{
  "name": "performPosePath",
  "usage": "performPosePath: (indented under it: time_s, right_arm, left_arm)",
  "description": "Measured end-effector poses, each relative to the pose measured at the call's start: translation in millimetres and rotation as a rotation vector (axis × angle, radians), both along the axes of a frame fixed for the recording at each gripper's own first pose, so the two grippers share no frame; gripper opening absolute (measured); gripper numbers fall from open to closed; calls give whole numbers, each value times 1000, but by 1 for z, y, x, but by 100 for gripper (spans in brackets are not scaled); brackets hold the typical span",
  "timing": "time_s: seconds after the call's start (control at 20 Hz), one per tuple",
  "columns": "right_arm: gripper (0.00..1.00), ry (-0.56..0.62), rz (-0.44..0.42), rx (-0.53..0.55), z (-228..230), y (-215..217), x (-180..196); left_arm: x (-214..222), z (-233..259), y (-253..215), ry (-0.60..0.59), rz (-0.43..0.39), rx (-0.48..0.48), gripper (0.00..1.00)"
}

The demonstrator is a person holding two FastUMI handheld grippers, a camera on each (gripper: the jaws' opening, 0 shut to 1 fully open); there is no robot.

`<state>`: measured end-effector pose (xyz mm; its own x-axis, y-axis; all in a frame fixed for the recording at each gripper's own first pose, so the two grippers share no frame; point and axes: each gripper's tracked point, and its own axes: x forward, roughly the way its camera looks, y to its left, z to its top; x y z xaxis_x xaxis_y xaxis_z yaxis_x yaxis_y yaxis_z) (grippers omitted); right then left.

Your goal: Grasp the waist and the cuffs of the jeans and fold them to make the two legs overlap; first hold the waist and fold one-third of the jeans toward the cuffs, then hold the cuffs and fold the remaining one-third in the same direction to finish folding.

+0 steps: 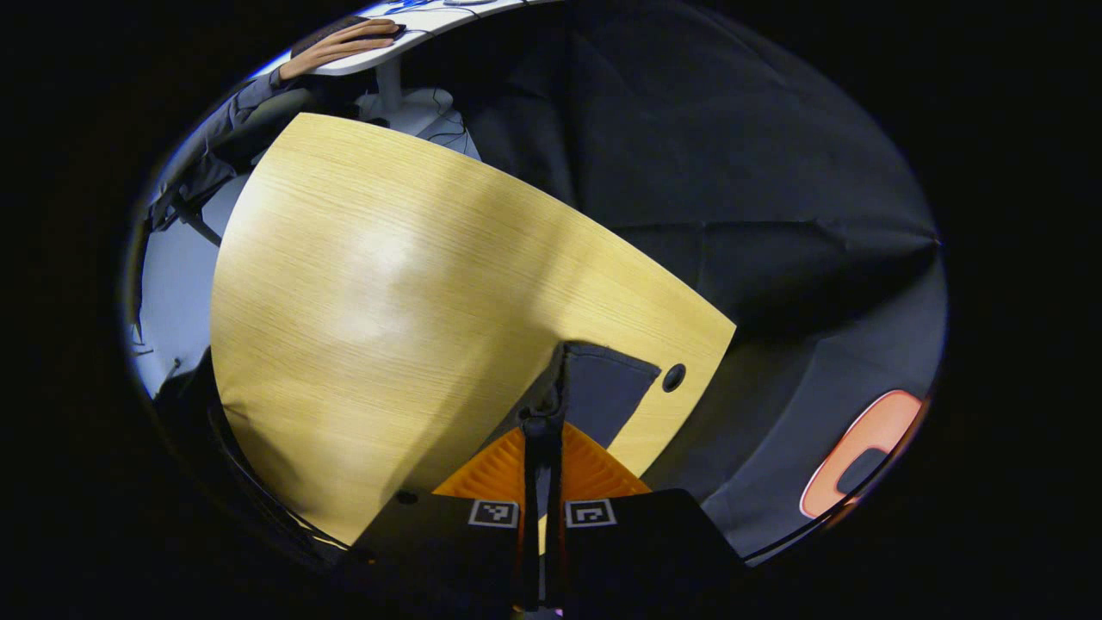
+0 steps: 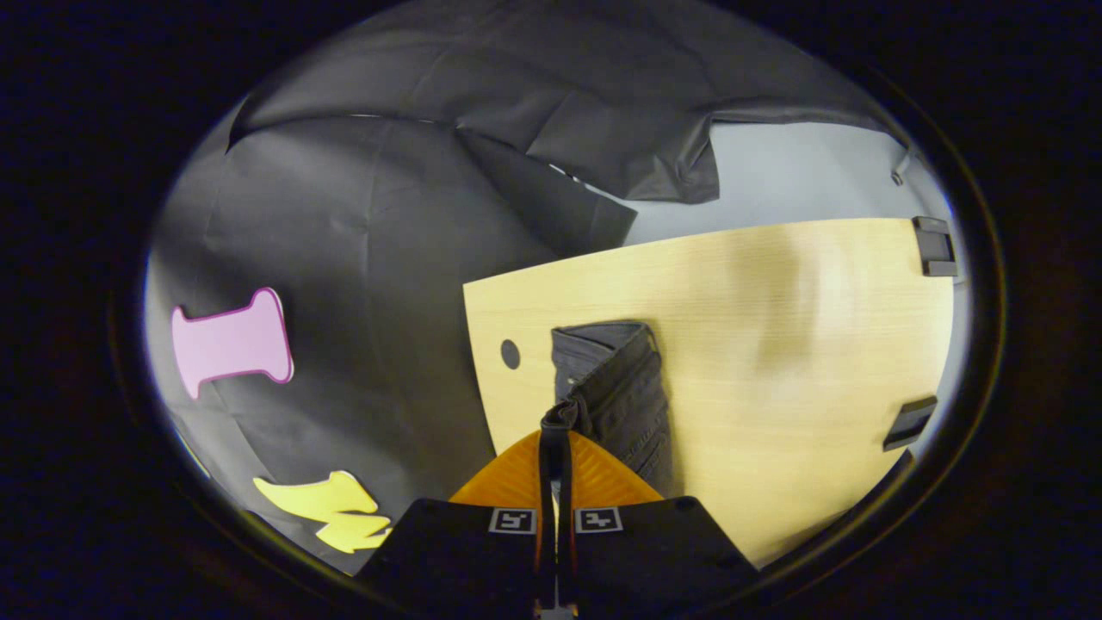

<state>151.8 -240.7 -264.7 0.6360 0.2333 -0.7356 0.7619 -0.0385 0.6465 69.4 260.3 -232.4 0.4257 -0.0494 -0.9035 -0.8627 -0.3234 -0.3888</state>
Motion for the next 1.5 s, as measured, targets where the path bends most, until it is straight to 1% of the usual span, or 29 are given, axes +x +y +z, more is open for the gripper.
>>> performPosePath:
  time_s: [0.1, 0.2, 0.3, 0.4, 0.5, 0.6, 0.75, 0.85, 0.95, 1.0, 1.05, 1.1, 1.15, 1.2, 1.25, 1.3, 1.35, 1.4, 1.45, 1.5]
  right_arm:
    - [2, -2, -26, 13, -5, 0, 29]
    - [1, 11, -31, 8, -19, 3, 56]
    - [2, 18, -21, -3, -32, 7, 81]
    - [1, 34, -2, -22, -47, 11, 100]
    - [2, 56, 8, -32, -67, 15, 116]
    - [1, 58, 21, -40, -80, 16, 127]
    - [1, 90, 35, -58, -101, 12, 129]
    - [1, 102, 42, -58, -112, 10, 130]
    - [1, 123, 60, -72, -124, 9, 129]
    - [2, 125, 70, -78, -129, 10, 130]
    - [2, 126, 81, -88, -134, 10, 133]
    - [2, 124, 94, -106, -138, 11, 137]
    - [5, 115, 110, -121, -137, 13, 140]
    - [5, 104, 121, -136, -135, 13, 143]
    - [19, 109, 141, -153, -133, 14, 144]
    - [18, 112, 162, -180, -133, 13, 143]
    - [34, 102, 181, -206, -128, 12, 141]
    - [38, 74, 195, -228, -119, 10, 141]
    - [52, 53, 210, -256, -107, 10, 139]
    - [75, 32, 231, -290, -96, 7, 136]
  left_arm:
    - [26, -3, 3, -3, 11, -7, 6]
    - [56, -11, 3, -2, 21, -22, 6]
    - [86, -15, 2, -3, -19, -13, 6]
    - [114, -31, -1, 16, -80, 24, 6]
    - [142, -51, -7, 7, -107, 11, 6]
    - [168, -66, -11, 1, -150, 13, 6]
    - [182, -81, -13, 31, -211, 31, 6]
    - [189, -95, -12, 31, -227, 28, 7]
    - [203, -107, -19, 2, -271, 7, 12]
    - [207, -113, -17, -1, -289, 7, 18]
    - [206, -117, -16, 8, -303, 11, 22]
    - [198, -121, -20, 52, -337, -2, 26]
    - [191, -123, -26, 78, -375, -22, 44]
    - [190, -118, -25, 91, -381, -17, 52]
    - [189, -116, -22, 104, -400, -2, 53]
    - [190, -111, -21, 111, -427, 10, 53]
    - [189, -104, -22, 115, -451, 23, 54]
    - [190, -95, -23, 104, -473, 34, 54]
    - [192, -81, -27, 75, -515, 42, 54]
    - [195, -65, -27, 42, -591, 79, 54]
